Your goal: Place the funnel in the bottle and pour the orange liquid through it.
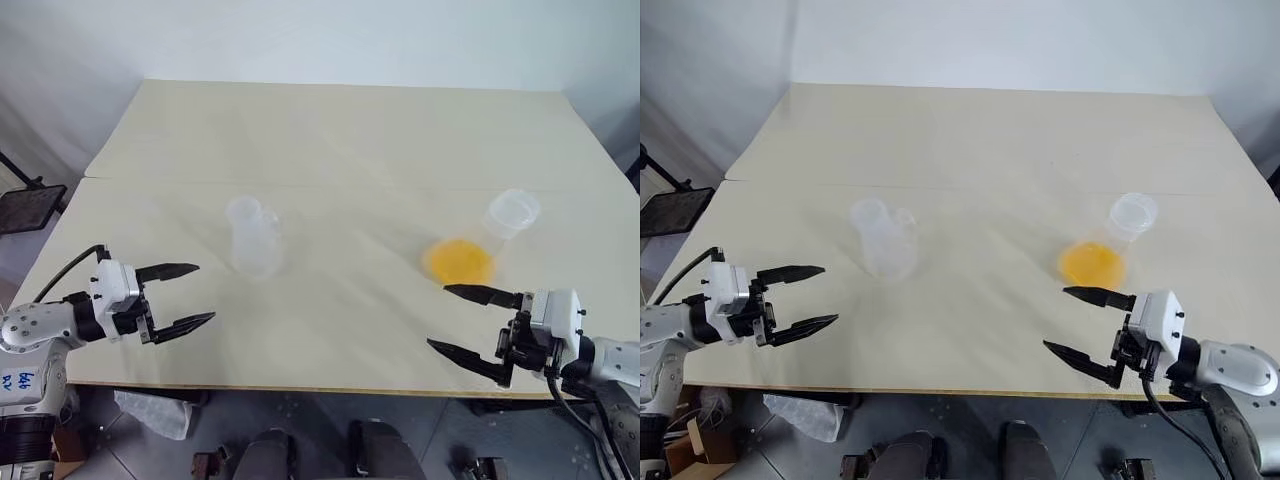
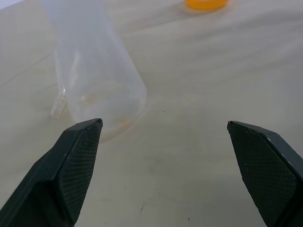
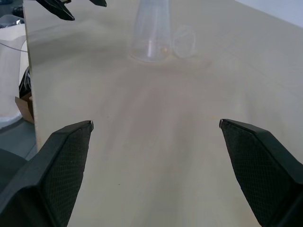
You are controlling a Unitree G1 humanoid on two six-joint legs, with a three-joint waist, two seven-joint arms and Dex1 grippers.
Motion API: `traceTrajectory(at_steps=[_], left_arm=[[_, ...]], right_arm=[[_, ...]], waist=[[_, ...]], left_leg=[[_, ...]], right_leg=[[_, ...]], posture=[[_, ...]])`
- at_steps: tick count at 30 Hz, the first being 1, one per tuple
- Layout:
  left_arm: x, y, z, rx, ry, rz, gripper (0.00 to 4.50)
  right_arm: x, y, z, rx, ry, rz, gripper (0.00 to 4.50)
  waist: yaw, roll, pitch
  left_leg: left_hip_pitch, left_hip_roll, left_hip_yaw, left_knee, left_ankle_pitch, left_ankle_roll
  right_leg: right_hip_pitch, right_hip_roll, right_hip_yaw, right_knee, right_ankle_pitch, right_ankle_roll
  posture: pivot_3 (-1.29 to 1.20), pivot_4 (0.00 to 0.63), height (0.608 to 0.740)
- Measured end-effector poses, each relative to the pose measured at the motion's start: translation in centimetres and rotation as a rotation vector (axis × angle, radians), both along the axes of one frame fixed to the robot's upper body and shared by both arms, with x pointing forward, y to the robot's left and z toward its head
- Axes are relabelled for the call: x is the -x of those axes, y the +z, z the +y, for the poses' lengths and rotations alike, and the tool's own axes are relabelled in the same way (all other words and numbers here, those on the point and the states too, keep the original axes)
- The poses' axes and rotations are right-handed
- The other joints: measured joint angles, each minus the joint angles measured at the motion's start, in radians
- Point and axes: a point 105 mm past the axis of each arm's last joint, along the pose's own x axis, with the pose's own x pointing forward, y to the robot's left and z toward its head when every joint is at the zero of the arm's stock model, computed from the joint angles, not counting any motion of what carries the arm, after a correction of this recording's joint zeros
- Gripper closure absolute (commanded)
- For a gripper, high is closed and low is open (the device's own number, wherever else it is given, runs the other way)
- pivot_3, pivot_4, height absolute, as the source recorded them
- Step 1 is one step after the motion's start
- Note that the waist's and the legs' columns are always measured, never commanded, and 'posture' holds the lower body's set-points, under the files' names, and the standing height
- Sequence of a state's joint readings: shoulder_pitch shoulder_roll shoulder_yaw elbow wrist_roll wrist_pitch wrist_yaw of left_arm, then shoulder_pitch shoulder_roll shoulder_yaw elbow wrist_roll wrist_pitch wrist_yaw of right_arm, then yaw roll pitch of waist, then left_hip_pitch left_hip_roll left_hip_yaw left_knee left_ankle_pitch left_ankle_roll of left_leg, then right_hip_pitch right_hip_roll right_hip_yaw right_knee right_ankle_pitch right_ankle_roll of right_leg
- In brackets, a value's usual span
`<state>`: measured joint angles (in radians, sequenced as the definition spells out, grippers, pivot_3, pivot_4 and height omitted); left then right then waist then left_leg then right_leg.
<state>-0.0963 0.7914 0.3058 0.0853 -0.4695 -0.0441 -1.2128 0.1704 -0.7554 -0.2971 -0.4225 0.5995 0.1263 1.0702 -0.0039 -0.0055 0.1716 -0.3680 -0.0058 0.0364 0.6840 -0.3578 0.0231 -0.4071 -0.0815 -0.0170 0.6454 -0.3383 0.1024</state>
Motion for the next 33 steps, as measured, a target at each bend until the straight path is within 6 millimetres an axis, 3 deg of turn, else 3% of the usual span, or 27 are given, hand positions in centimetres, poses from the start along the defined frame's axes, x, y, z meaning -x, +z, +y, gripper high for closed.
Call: traceTrajectory(at_steps=[25,33], left_arm=[[0.1,0.3,0.3,0.052,0.059,0.023,0.00],[-0.1,0.7,1.0,0.133,0.161,-0.004,0.00]], right_arm=[[-0.5,-0.2,0.1,-0.005,0.015,-0.012,0.02],[-1.0,0.3,1.0,-0.046,0.023,-0.053,0.02]], waist=[[0.000,0.000,0.000],[-0.001,0.000,0.000]], left_leg=[[0.000,0.000,0.000,0.000,0.000,0.000],[0.000,0.000,0.000,0.000,0.000,0.000]], right_leg=[[0.000,0.000,0.000,0.001,0.000,0.000],[0.000,0.000,0.000,0.001,0.000,0.000]], posture=[[0.00,0.150,0.740],[0.00,0.150,0.740]])
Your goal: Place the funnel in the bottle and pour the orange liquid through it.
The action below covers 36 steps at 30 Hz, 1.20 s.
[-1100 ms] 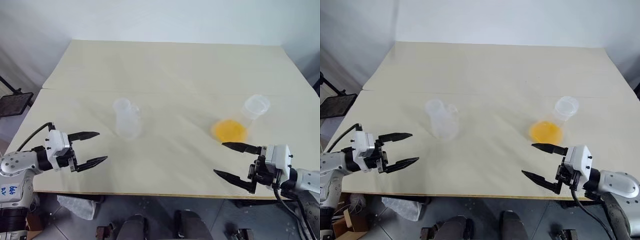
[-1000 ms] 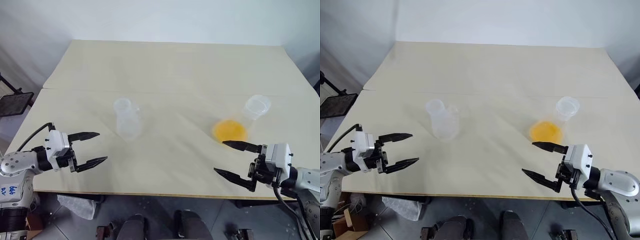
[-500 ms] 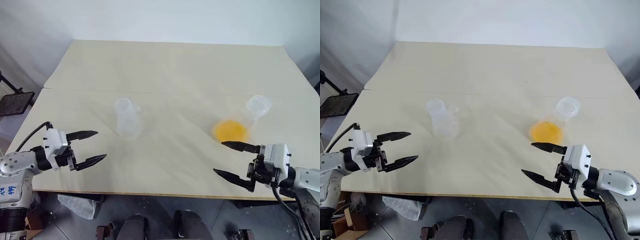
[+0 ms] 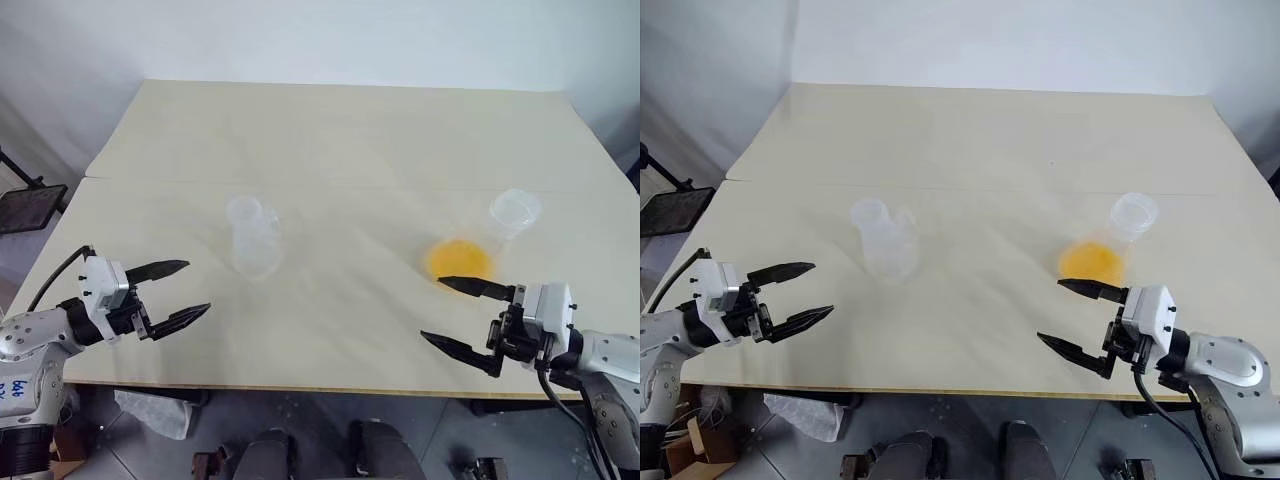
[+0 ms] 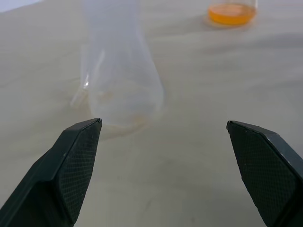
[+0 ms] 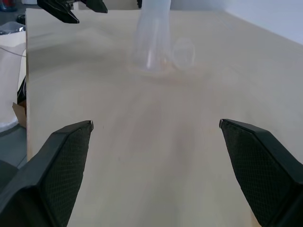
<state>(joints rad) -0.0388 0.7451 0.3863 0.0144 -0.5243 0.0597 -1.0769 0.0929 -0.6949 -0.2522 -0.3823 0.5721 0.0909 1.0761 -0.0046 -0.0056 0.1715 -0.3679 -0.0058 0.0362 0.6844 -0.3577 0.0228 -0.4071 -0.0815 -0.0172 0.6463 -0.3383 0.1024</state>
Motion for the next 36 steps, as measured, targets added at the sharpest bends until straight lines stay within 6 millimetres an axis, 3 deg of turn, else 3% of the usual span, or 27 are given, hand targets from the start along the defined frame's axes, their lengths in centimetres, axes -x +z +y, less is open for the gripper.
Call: traceTrajectory(at_steps=[3,8,12,17,21,27,32,36], left_arm=[[0.3,0.1,2.3,0.084,0.150,-0.018,0.00],[1.3,-2.2,6.9,0.168,0.386,0.030,0.00],[1.9,-3.0,8.0,0.182,0.422,0.059,0.00],[0.8,-1.8,5.3,0.171,0.262,0.095,0.00],[-1.4,0.8,1.8,0.156,0.118,0.016,0.00],[-4.2,2.9,-3.3,0.109,-0.040,-0.051,0.00],[-7.1,3.5,-5.1,0.097,-0.037,-0.071,0.00],[-7.7,2.6,-6.3,0.097,-0.066,-0.035,0.00]], right_arm=[[-0.7,1.1,1.1,-0.070,0.005,-0.033,0.02],[-1.1,3.2,3.4,-0.151,0.058,-0.081,0.02],[-1.0,3.5,3.8,-0.164,0.079,-0.074,0.02],[-0.8,2.6,3.3,-0.154,0.052,-0.028,0.02],[-0.5,1.6,2.0,-0.133,0.004,0.010,0.02],[-0.1,0.9,0.8,-0.117,-0.042,0.025,0.02],[-0.1,0.9,0.7,-0.115,-0.048,0.022,0.02],[0.1,1.2,1.0,-0.114,-0.049,0.009,0.02]], waist=[[-0.010,0.000,0.000],[-0.021,-0.001,-0.001],[-0.008,-0.002,-0.001],[0.010,-0.003,-0.002],[0.007,-0.003,-0.002],[-0.001,-0.003,-0.002],[0.003,-0.003,-0.002],[0.002,-0.003,-0.002]], left_leg=[[0.000,0.000,0.000,0.000,0.000,-0.001],[0.000,0.000,-0.001,0.000,0.000,-0.001],[0.000,0.000,-0.001,0.000,0.000,0.000],[0.000,0.000,-0.002,0.000,0.000,0.000],[0.000,0.000,-0.001,0.000,0.000,0.000],[0.000,0.000,0.000,0.001,0.000,-0.001],[0.000,0.000,0.000,0.004,0.000,-0.001],[0.000,0.000,0.000,0.005,0.000,-0.001]], right_leg=[[0.000,0.000,0.000,0.001,0.000,0.000],[0.000,0.000,-0.001,0.001,0.000,0.000],[0.000,-0.001,-0.001,0.000,0.000,0.000],[0.001,-0.001,-0.002,-0.001,0.000,0.000],[0.001,-0.001,-0.002,0.000,0.000,0.000],[0.000,0.001,-0.001,0.002,0.000,0.000],[-0.001,0.002,-0.001,0.006,0.000,0.000],[-0.001,0.001,-0.001,0.007,0.000,0.000]], posture=[[0.00,0.150,0.740],[0.00,0.150,0.740],[0.00,0.150,0.740],[0.00,0.150,0.740],[0.00,0.150,0.740],[0.00,0.150,0.740],[0.00,0.150,0.740],[0.00,0.150,0.740]])
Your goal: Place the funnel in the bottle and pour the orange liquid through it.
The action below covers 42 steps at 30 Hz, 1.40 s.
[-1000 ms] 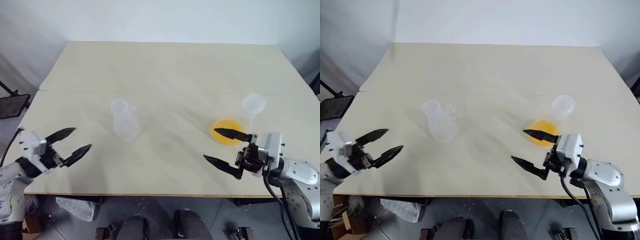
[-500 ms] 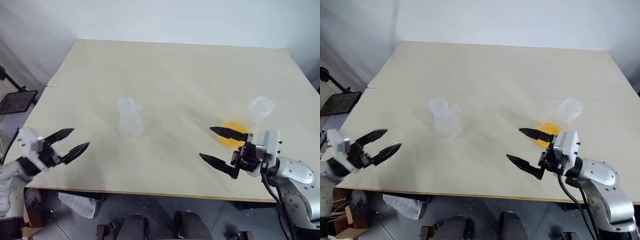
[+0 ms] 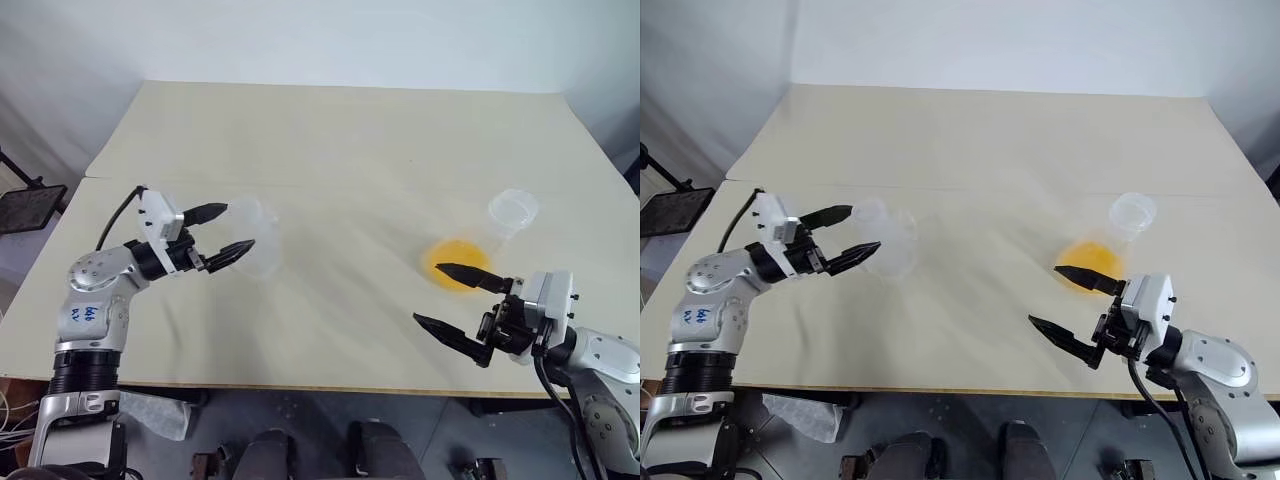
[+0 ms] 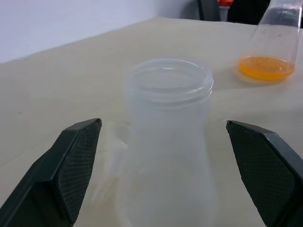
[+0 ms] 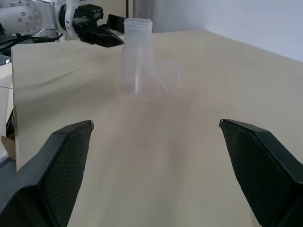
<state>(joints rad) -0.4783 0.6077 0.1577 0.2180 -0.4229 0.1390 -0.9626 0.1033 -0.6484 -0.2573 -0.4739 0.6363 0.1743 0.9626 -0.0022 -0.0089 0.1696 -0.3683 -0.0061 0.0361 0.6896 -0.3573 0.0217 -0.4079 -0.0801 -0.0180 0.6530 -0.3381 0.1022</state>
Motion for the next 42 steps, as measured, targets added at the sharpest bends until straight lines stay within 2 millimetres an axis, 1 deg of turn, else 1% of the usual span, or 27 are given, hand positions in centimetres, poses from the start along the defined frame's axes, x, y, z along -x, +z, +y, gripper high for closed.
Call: traceTrajectory(at_steps=[2,6,11,14,19,20,25,28,30,32,34,35,38,40,42], left_arm=[[-0.5,-0.2,-0.5,0.013,-0.011,0.013,0.00],[-1.4,0.7,-1.1,0.036,-0.003,-0.004,0.00],[-1.6,0.8,-2.2,0.037,-0.036,-0.009,0.00],[-1.6,0.6,-2.4,0.025,-0.040,-0.002,0.59],[-2.0,0.5,-2.2,0.025,-0.032,0.012,2.12],[-2.0,0.5,-2.3,0.025,-0.032,0.012,2.21],[-1.9,0.5,-2.3,0.023,-0.046,0.016,2.21],[-1.5,0.6,-2.7,0.036,-0.100,0.034,2.21],[-0.8,1.3,-3.6,0.047,-0.178,0.036,2.21],[0.1,2.4,-5.2,0.030,-0.291,0.016,2.21],[0.3,3.2,-6.6,0.020,-0.353,-0.002,2.21],[0.5,3.5,-7.7,0.014,-0.399,-0.010,2.21],[1.1,3.0,-10.8,0.016,-0.513,-0.006,2.21],[0.9,2.5,-12.8,0.012,-0.562,-0.002,2.21],[0.4,2.2,-14.3,0.005,-0.579,-0.014,2.21]], right_arm=[[0.0,0.1,0.1,-0.002,-0.004,-0.003,0.02],[0.1,0.1,0.1,-0.004,-0.014,-0.006,0.02],[0.2,0.2,0.3,-0.014,-0.030,-0.012,0.02],[0.2,0.0,0.5,-0.018,-0.035,-0.004,0.00],[0.2,0.2,0.6,-0.018,-0.042,-0.013,0.00],[0.2,0.2,0.6,-0.020,-0.044,-0.014,0.00],[0.2,0.0,0.6,-0.022,-0.055,-0.008,0.00],[0.4,-0.1,0.6,-0.021,-0.059,-0.005,0.00],[0.6,-0.2,0.5,-0.019,-0.068,-0.002,0.00],[0.9,-0.3,-0.1,-0.011,-0.097,0.005,0.00],[1.1,-0.1,-0.7,-0.003,-0.123,0.001,0.00],[1.4,0.0,-1.1,0.003,-0.142,0.002,0.00],[2.0,-0.1,-1.9,0.010,-0.185,0.016,0.00],[2.4,0.0,-2.2,0.011,-0.205,0.021,0.00],[2.7,-0.1,-2.4,0.010,-0.231,0.023,0.00]], waist=[[0.001,0.000,0.000],[0.005,0.000,0.000],[0.003,0.000,0.000],[0.003,0.000,0.000],[0.003,0.000,0.000],[0.003,0.000,0.000],[0.003,0.000,0.000],[0.004,0.000,0.000],[0.005,0.000,0.000],[0.009,0.000,0.000],[0.012,0.000,0.000],[0.017,0.000,0.000],[0.024,0.000,0.000],[0.027,0.000,0.000],[0.027,0.000,0.000]], left_leg=[[-0.001,0.000,0.000,0.002,0.000,0.000],[-0.001,0.000,0.000,0.003,0.000,0.000],[-0.002,0.000,0.000,0.004,0.000,0.000],[-0.002,0.000,0.000,0.004,0.000,0.000],[-0.002,0.000,0.000,0.004,0.000,0.000],[-0.002,0.000,0.000,0.004,0.000,0.000],[-0.002,0.000,0.000,0.004,0.000,0.000],[-0.002,0.000,-0.001,0.004,0.000,0.000],[-0.003,0.000,-0.001,0.005,0.000,0.000],[-0.003,0.000,-0.001,0.006,0.000,0.000],[-0.003,0.000,-0.001,0.007,-0.001,0.000],[-0.003,0.000,-0.001,0.007,-0.001,0.001],[-0.003,0.000,0.000,0.008,-0.001,0.001],[-0.003,-0.001,0.000,0.008,-0.001,0.001],[-0.003,-0.001,0.001,0.008,-0.001,0.001]], right_leg=[[0.000,0.000,0.000,0.000,0.000,0.000],[0.000,0.000,0.000,0.001,0.000,0.000],[0.000,0.000,0.000,0.001,0.000,0.000],[0.000,0.000,0.000,0.001,0.000,0.000],[0.000,0.000,0.000,0.001,0.000,0.000],[0.000,0.000,0.000,0.001,0.000,0.000],[0.000,0.000,0.000,0.001,0.000,0.000],[0.000,0.000,0.000,0.001,0.000,0.000],[0.000,0.000,0.000,0.001,0.000,0.000],[0.001,0.000,0.000,0.001,0.000,0.000],[0.001,0.000,0.000,0.001,0.000,0.000],[0.001,0.000,0.000,0.001,0.000,0.000],[0.001,0.001,0.000,0.001,0.000,0.000],[0.001,0.001,0.001,0.001,0.000,0.000],[0.001,0.001,0.001,0.001,0.000,0.000]], posture=[[0.00,0.150,0.740],[0.00,0.150,0.740],[0.00,0.150,0.740],[0.00,0.150,0.740],[0.00,0.150,0.740],[0.00,0.150,0.740],[0.00,0.150,0.740],[0.00,0.150,0.740],[0.00,0.150,0.740],[0.00,0.150,0.740],[0.00,0.150,0.740],[0.00,0.150,0.740],[0.00,0.150,0.740],[0.00,0.150,0.740],[0.00,0.150,0.740]])
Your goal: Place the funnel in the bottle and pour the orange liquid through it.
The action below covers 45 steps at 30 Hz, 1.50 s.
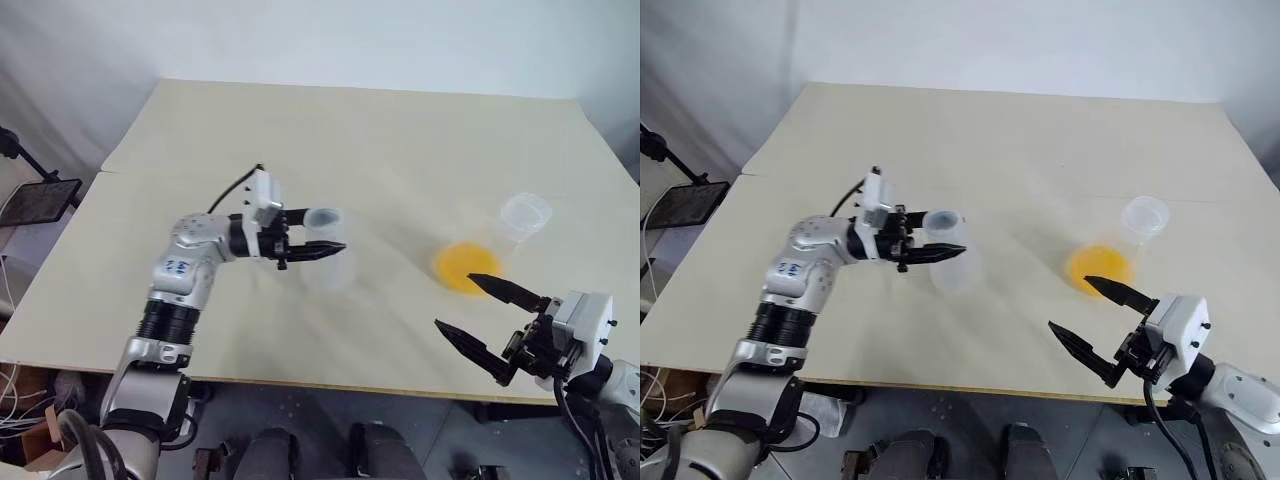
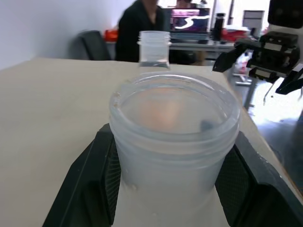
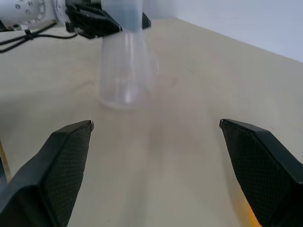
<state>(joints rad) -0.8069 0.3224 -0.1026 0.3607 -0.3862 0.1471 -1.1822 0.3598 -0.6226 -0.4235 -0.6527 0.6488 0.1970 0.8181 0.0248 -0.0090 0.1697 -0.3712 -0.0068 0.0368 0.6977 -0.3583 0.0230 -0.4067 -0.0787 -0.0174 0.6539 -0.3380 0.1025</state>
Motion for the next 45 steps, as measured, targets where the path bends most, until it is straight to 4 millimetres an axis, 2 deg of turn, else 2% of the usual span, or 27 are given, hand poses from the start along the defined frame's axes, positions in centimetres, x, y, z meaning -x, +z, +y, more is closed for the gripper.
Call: traceTrajectory(at_steps=[4,7,11,15,30,31,36,38,41,45], left_arm=[[-1.1,-0.8,-1.9,-0.034,0.003,-0.040,2.21],[-1.5,-1.5,-2.4,-0.055,0.007,-0.063,2.21],[-2.6,-2.0,-2.4,-0.068,0.053,-0.084,2.21],[-3.3,-1.1,-2.4,-0.054,0.078,-0.096,2.21],[-3.3,-2.0,-2.4,-0.070,0.070,-0.020,2.21],[-3.3,-2.1,-2.3,-0.068,0.074,-0.008,1.49],[-2.7,-2.3,-1.9,-0.037,0.041,0.057,0.03],[-2.2,-2.4,-1.5,-0.035,0.015,0.066,0.03],[-2.6,-2.2,-0.5,-0.029,0.056,0.063,0.03],[-3.0,-1.5,3.5,-0.031,0.133,0.016,0.03]], right_arm=[[0.5,0.1,-0.2,-0.007,-0.044,-0.004,0.00],[0.8,0.1,0.0,-0.014,-0.056,-0.001,0.00],[1.3,-0.1,-0.1,-0.027,-0.084,0.009,0.00],[1.4,-0.2,-0.2,-0.038,-0.102,0.011,0.00],[0.9,0.5,-0.1,-0.045,-0.105,-0.026,0.00],[0.9,0.5,-0.1,-0.045,-0.104,-0.027,0.00],[0.8,0.5,0.2,-0.052,-0.090,-0.026,0.00],[0.8,0.7,0.3,-0.053,-0.085,-0.035,0.00],[0.7,0.8,0.3,-0.055,-0.079,-0.042,0.00],[0.2,0.7,0.9,-0.064,-0.038,-0.039,0.00]], waist=[[-0.004,0.000,0.000],[-0.003,0.000,0.000],[0.001,0.000,0.000],[0.001,0.000,0.000],[0.000,0.000,0.000],[0.000,0.000,0.000],[-0.001,0.000,0.000],[-0.001,0.000,0.000],[-0.001,0.000,0.000],[-0.014,0.000,0.000]], left_leg=[[0.000,0.000,0.001,-0.001,0.000,0.000],[0.000,0.000,0.001,0.000,0.000,0.000],[0.000,0.000,0.001,0.000,0.000,0.001],[0.000,0.000,0.001,0.000,-0.001,0.002],[0.000,0.000,0.001,0.000,-0.001,0.002],[0.000,0.000,0.001,0.000,-0.001,0.002],[0.000,0.000,0.001,0.000,-0.001,0.002],[0.000,0.000,0.001,0.000,-0.001,0.002],[0.000,0.000,0.001,0.000,-0.001,0.002],[0.001,0.001,0.001,0.000,-0.001,0.002]], right_leg=[[-0.001,0.001,0.001,0.000,0.000,0.000],[-0.001,0.001,0.002,0.000,0.000,0.000],[-0.001,0.001,0.001,0.000,0.000,0.000],[-0.001,0.000,0.001,0.000,0.000,0.000],[-0.001,0.000,0.001,0.000,0.000,0.000],[-0.001,0.000,0.001,0.000,0.000,0.000],[-0.001,0.000,0.001,0.000,0.000,0.000],[-0.001,0.000,0.001,0.000,0.000,0.000],[-0.001,0.000,0.001,0.001,0.000,0.000],[-0.001,0.000,0.002,0.001,0.000,0.000]], posture=[[0.00,0.150,0.740],[0.00,0.150,0.740],[0.00,0.150,0.740],[0.00,0.150,0.740],[0.00,0.150,0.740],[0.00,0.150,0.740],[0.00,0.150,0.740],[0.00,0.150,0.740],[0.00,0.150,0.740],[0.00,0.150,0.740]])
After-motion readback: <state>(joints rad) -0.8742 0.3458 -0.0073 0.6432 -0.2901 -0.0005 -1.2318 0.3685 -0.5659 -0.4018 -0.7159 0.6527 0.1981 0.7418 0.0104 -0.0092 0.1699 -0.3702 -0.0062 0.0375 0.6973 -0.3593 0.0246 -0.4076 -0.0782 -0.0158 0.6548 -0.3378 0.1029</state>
